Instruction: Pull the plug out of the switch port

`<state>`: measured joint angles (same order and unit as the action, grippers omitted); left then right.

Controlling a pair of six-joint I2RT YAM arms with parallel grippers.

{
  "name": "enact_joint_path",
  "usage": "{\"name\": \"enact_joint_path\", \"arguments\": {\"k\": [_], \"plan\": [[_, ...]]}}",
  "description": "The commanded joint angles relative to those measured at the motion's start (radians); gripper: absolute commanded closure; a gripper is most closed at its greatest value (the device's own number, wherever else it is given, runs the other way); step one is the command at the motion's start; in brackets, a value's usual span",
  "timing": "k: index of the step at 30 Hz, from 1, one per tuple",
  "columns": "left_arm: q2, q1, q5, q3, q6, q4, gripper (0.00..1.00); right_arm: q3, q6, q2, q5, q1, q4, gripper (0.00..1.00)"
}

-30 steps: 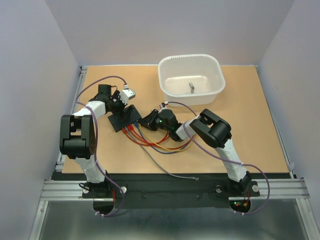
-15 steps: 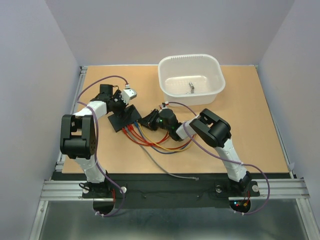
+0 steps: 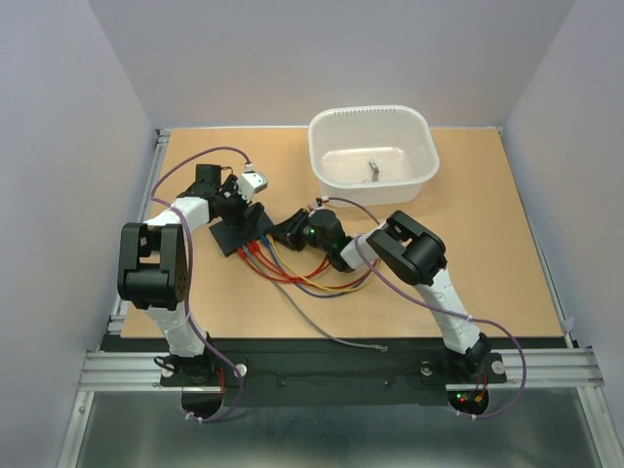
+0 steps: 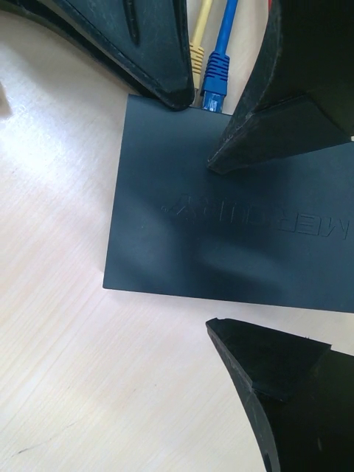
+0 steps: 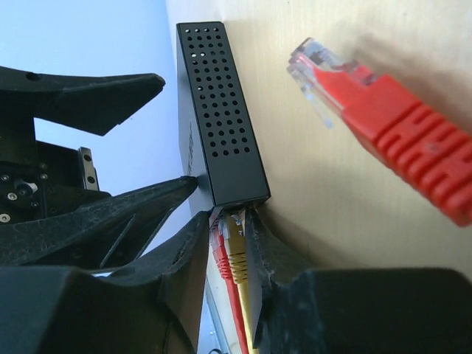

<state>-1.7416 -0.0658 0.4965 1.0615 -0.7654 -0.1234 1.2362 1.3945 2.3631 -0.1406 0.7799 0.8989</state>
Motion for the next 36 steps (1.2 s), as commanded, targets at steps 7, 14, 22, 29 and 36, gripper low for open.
{"name": "enact_joint_path", "arguments": {"k": [7, 14, 22, 29, 36], "plan": [[-0.059, -0.005, -0.056, -0.012, 0.075, -0.073, 0.09, -0.092, -0.038, -0.004, 0.127, -0.004, -0.012, 0.61], [0.035, 0.021, 0.005, -0.006, -0.047, -0.149, 0.01, -0.158, -0.029, -0.031, 0.104, -0.005, 0.003, 0.59], [0.1, -0.003, -0.105, -0.05, -0.242, -0.202, 0.01, -0.179, -0.068, -0.047, 0.125, -0.002, 0.003, 0.53], [0.013, 0.029, -0.099, 0.07, -0.293, -0.33, 0.01, -0.141, -0.046, -0.002, 0.124, 0.025, 0.001, 0.56], [-0.042, 0.038, -0.065, 0.084, -0.279, -0.337, 0.01, -0.115, -0.028, 0.027, 0.121, 0.028, -0.002, 0.61]]}}
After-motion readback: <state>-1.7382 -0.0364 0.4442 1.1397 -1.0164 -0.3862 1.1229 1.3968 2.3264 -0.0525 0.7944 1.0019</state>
